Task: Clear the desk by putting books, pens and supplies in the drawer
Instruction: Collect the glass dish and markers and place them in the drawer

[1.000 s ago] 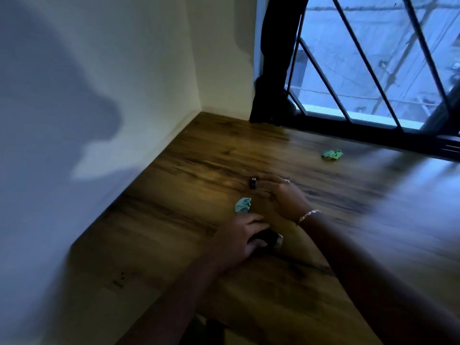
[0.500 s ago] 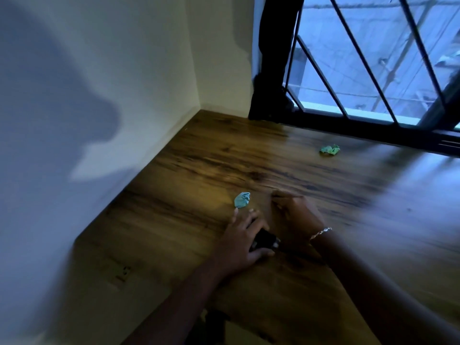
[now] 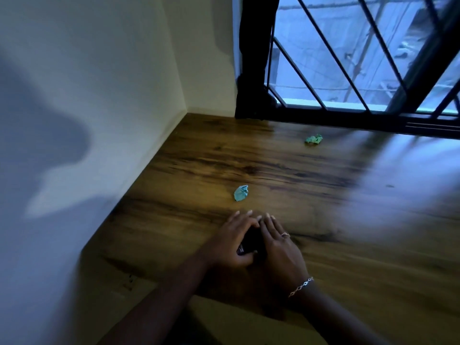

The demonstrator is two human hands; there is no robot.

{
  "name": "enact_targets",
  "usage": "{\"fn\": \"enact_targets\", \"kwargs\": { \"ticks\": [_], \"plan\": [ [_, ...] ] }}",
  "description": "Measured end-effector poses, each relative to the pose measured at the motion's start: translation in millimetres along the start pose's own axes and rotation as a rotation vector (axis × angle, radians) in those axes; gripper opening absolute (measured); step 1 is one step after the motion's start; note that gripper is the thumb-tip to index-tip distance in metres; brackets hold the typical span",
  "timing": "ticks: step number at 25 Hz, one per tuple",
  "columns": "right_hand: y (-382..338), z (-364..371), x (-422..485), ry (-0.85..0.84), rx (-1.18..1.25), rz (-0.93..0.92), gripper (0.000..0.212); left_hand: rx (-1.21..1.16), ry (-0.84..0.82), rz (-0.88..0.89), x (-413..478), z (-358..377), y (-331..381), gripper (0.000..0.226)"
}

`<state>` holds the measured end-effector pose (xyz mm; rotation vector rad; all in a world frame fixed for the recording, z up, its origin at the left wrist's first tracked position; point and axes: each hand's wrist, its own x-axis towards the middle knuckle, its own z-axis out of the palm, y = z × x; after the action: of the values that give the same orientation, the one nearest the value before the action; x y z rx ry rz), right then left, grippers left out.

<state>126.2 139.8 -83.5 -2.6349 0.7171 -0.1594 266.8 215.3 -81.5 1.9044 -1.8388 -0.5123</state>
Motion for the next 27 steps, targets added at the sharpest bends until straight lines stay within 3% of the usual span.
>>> {"fn": "enact_targets", "kwargs": {
  "ticks": [3,8,10,13,16,22,27],
  "plan": [
    [-23,12,-14,0.094,-0.055,0.104,0.078,-0.046,-0.032,0.057,-19,-7,-2,0.077],
    [-48,24,-23,0.103,-0.213,0.147,0.056,0.011,-0.100,0.093,-26,-13,-11,0.088],
    [-50,23,-26,0.164,-0.178,0.150,0.059,0.061,-0.096,0.137,-27,-14,-10,0.086],
    [-45,27,-32,0.087,-0.057,0.130,0.085,0.067,0.002,0.194,-37,-10,-1,0.082],
    [-39,37,-37,0.225,-0.024,0.161,0.074,0.045,0.111,0.187,-49,-3,4,0.077],
    [-49,69,-82,0.562,-0.052,0.146,0.068,-0.152,0.529,0.103,-104,40,33,0.047],
    [-67,105,-122,0.743,-0.020,-0.009,0.050,-0.241,0.597,0.054,-135,82,39,0.031]
  ]
}}
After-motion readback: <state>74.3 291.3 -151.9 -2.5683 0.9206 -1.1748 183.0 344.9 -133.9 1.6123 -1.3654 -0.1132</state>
